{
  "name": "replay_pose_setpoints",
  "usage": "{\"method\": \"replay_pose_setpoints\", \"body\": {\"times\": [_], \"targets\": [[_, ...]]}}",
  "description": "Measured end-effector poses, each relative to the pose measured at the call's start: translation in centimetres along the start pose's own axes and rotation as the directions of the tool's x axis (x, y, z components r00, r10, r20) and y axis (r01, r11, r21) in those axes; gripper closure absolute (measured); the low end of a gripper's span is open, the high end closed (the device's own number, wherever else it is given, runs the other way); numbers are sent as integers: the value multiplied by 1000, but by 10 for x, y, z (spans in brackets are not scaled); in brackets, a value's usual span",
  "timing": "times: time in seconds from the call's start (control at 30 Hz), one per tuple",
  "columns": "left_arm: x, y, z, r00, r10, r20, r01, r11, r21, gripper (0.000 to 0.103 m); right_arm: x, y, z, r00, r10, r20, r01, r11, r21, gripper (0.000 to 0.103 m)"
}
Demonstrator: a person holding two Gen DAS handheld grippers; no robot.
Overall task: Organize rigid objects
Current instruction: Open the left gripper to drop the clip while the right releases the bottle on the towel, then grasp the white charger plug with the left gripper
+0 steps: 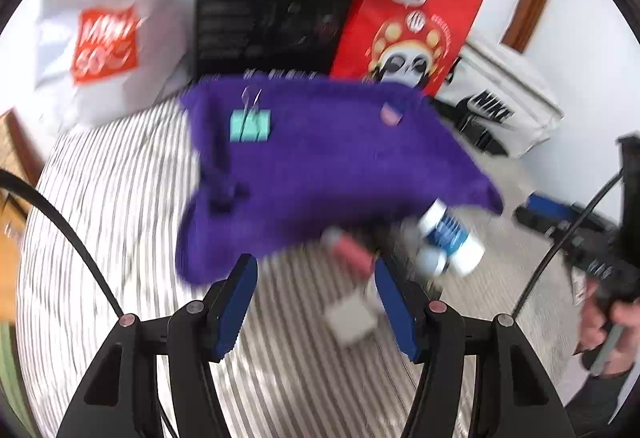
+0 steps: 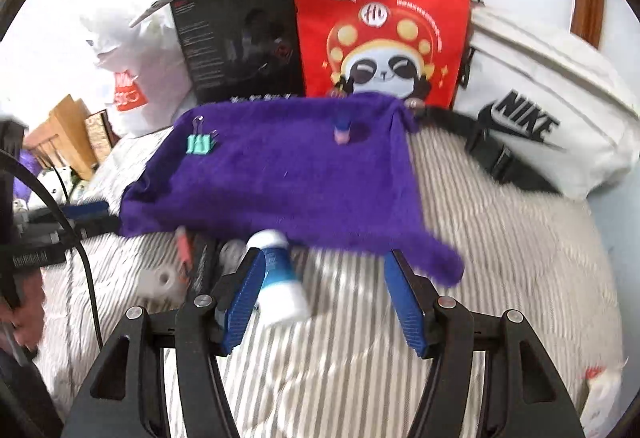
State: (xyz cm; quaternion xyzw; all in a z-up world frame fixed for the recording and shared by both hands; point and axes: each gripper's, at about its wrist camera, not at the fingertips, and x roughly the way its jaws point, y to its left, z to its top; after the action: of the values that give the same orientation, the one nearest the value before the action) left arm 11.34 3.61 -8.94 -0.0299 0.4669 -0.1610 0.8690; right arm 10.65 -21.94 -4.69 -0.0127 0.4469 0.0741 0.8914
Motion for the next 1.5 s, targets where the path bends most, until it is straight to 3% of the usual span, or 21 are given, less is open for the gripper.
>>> {"method": "replay_pose_setpoints", "body": {"times": [0.03, 0.17, 0.3, 0.7, 0.83, 0.97, 1.0, 1.03, 1.07, 1.33, 1.5], "targets": [[1, -1, -10, 1000, 25, -12, -25, 999, -21, 44, -3, 0, -3, 1000, -3, 0, 3, 1000, -2, 42], [11, -3, -25, 999, 2, -36, -5, 997, -82, 44, -16, -2, -6, 1000, 1, 25, -1, 1000, 17, 42], [24, -15, -24, 991, 107, -74, -110, 993, -37, 43, -23, -3, -11, 1000, 2, 26, -3, 1000, 17, 41], [38, -25, -36, 968, 232, -92, -230, 973, 32, 42, -21, -12, -23, 1000, -11, 4, 11, 1000, 17, 41], [32, -18, -40, 974, 218, -69, -217, 976, 18, 43, -21, -16, -24, 1000, -9, 7, 9, 1000, 25, 41], [38, -26, -40, 977, 208, -46, -205, 976, 67, 45, -15, -18, -25, 1000, 0, 1, 0, 1000, 30, 41], [40, -28, -40, 976, 212, -43, -208, 975, 83, 50, -12, -17, -26, 1000, 4, -2, -4, 1000, 25, 41], [42, -31, -41, 978, 204, -42, -199, 975, 102, 65, -10, -17, -27, 1000, 8, -6, -7, 1000, 21, 41], [40, -33, -42, 983, 179, -32, -175, 979, 105, 74, -7, -17, -28, 1000, 9, -12, -9, 1000, 16, 41], [35, -23, -42, 976, 218, -20, -215, 971, 106, 74, 21, -9, -31, 996, 86, -27, -86, 996, 3, 41], [34, -17, -45, 979, 204, -6, -203, 976, 85, 73, 50, 8, -26, 991, 119, -59, -121, 992, -26, 43]]}}
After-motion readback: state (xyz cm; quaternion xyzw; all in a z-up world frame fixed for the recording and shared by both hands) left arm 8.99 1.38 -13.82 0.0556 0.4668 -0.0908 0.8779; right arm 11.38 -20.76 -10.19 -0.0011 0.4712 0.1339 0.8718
